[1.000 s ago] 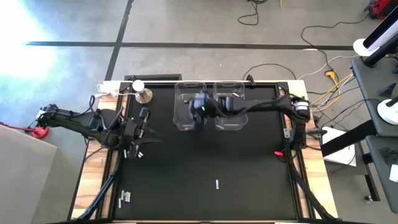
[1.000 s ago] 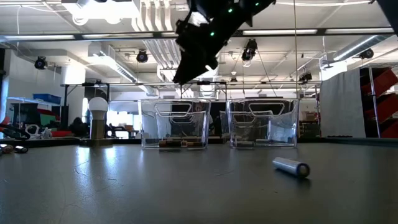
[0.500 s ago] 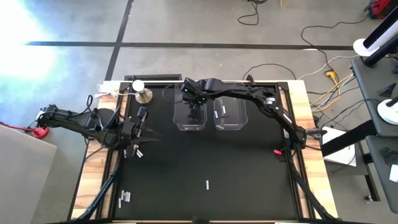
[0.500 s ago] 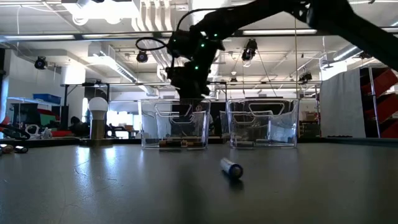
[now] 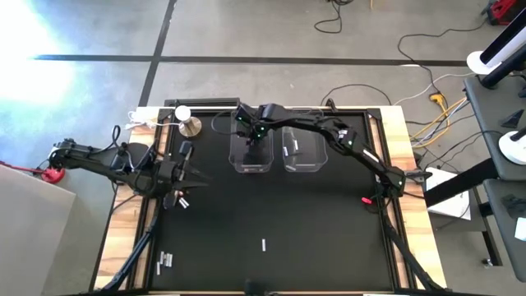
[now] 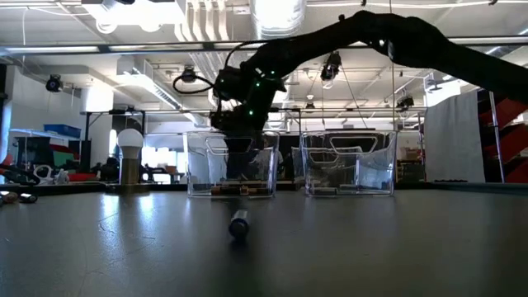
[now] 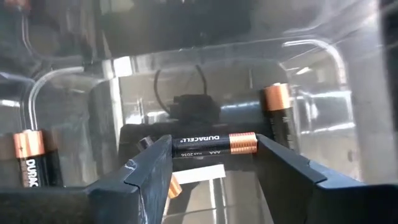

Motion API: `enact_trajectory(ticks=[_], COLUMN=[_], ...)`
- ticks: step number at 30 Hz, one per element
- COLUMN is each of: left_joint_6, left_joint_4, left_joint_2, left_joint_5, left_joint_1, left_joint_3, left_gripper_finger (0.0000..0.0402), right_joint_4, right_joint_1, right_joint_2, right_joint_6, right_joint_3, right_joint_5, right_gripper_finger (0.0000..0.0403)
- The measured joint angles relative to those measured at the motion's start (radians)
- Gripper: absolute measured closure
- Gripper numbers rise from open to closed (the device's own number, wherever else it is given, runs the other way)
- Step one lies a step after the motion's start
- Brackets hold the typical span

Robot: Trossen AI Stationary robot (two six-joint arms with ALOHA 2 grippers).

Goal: Sort batteries
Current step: Put the black battery into the left transparent bin, then put the white battery into the right transparent bin

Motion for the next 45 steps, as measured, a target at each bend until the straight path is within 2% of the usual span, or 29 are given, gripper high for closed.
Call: enact_trajectory(ticks=[6, 13, 19, 36, 38, 42, 45], left_joint_6=[0.0, 0.0, 0.0, 0.003, 0.012, 0.024, 0.026], left_joint_4=[-0.005, -0.004, -0.004, -0.003, -0.004, -0.006, -0.016], left_joint_2=[-0.002, -0.002, -0.001, -0.001, -0.002, -0.002, -0.008], left_joint_5=[0.0, 0.0, 0.0, 0.0, 0.0, 0.0, 0.0], left_joint_1=[0.0, 0.0, 0.0, 0.0, 0.0, 0.0, 0.0], left_joint_3=[0.0, -0.002, -0.002, -0.002, -0.002, -0.002, -0.002], left_gripper_finger=[0.0345, 0.0345, 0.0345, 0.0345, 0.0345, 0.0345, 0.0345], right_joint_4=[-0.004, -0.01, -0.018, -0.017, -0.018, -0.032, -0.082], right_joint_1=[-0.001, -0.001, 0.002, 0.004, 0.006, 0.02, 0.038], right_joint_2=[0.011, 0.013, 0.036, 0.036, 0.026, -0.038, -0.133], right_joint_6=[-0.024, -0.026, -0.038, -0.062, -0.073, -0.102, -0.1], right_joint_3=[0.0, -0.001, -0.005, -0.005, -0.005, 0.004, 0.005], right_joint_5=[-0.054, -0.068, -0.108, -0.091, -0.065, 0.061, 0.083], right_gripper_finger=[0.0209, 0.0191, 0.0198, 0.0174, 0.0169, 0.0157, 0.0154])
